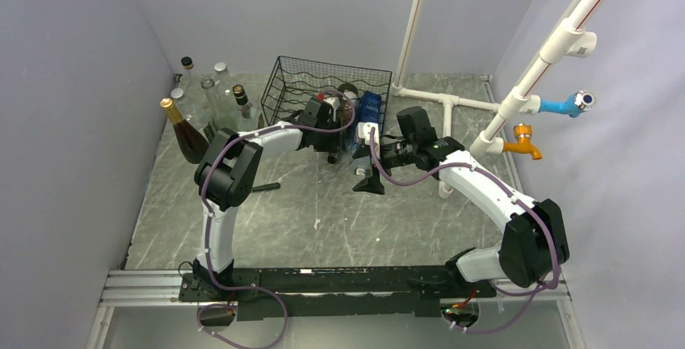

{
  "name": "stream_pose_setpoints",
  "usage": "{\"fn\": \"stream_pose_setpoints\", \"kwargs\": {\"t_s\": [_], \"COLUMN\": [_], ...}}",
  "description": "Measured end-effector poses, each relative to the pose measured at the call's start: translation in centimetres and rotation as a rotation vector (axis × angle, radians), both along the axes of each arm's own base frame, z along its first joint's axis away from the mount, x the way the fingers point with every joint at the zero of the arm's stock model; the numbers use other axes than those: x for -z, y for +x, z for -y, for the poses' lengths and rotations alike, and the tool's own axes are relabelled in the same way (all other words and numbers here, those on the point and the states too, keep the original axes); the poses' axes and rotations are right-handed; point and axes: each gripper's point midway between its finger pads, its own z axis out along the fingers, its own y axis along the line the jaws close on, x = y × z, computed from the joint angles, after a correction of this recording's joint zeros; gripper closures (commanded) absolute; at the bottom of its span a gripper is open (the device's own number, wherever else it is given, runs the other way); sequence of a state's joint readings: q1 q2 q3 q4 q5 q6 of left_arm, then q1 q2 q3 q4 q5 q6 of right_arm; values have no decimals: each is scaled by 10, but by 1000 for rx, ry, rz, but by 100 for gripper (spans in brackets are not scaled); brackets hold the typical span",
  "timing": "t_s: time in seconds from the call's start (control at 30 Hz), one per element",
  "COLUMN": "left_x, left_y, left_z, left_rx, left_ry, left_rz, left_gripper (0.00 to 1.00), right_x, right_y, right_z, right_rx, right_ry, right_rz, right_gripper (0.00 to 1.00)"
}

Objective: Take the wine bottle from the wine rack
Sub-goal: Pick up the wine bottle from the wine rack.

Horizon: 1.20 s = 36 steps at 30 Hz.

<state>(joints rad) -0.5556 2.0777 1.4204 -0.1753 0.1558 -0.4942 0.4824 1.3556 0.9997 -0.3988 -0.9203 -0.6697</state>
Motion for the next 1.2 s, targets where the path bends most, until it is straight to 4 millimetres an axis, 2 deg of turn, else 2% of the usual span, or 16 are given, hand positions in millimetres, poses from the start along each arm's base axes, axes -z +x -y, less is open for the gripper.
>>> {"fn": "stream_pose_setpoints", "kwargs": {"t_s": [0.07, 0.27, 0.3, 0.43, 1.2], "left_x": [1, 2, 3, 2, -20], "left_y": [-1, -2, -2, -6, -76], "left_z": [1, 2, 2, -1, -46], "left_rx": [2, -9, -11, -12, -13], "left_ry": [-4, -15, -17, -24, 21], "left_rz": [-4, -17, -15, 2, 20], "left_gripper": [61, 98, 100, 100, 100], "right_x": [0, 0, 0, 0, 0], "right_y": [0, 1, 1, 2, 4], "right_z": [0, 1, 1, 2, 4], "right_rx": [1, 4, 4, 7, 16], "right_ry": [0, 0, 0, 0, 2], "right_rz": [0, 0, 0, 0, -1], "right_gripper": [0, 0, 0, 0, 0]}}
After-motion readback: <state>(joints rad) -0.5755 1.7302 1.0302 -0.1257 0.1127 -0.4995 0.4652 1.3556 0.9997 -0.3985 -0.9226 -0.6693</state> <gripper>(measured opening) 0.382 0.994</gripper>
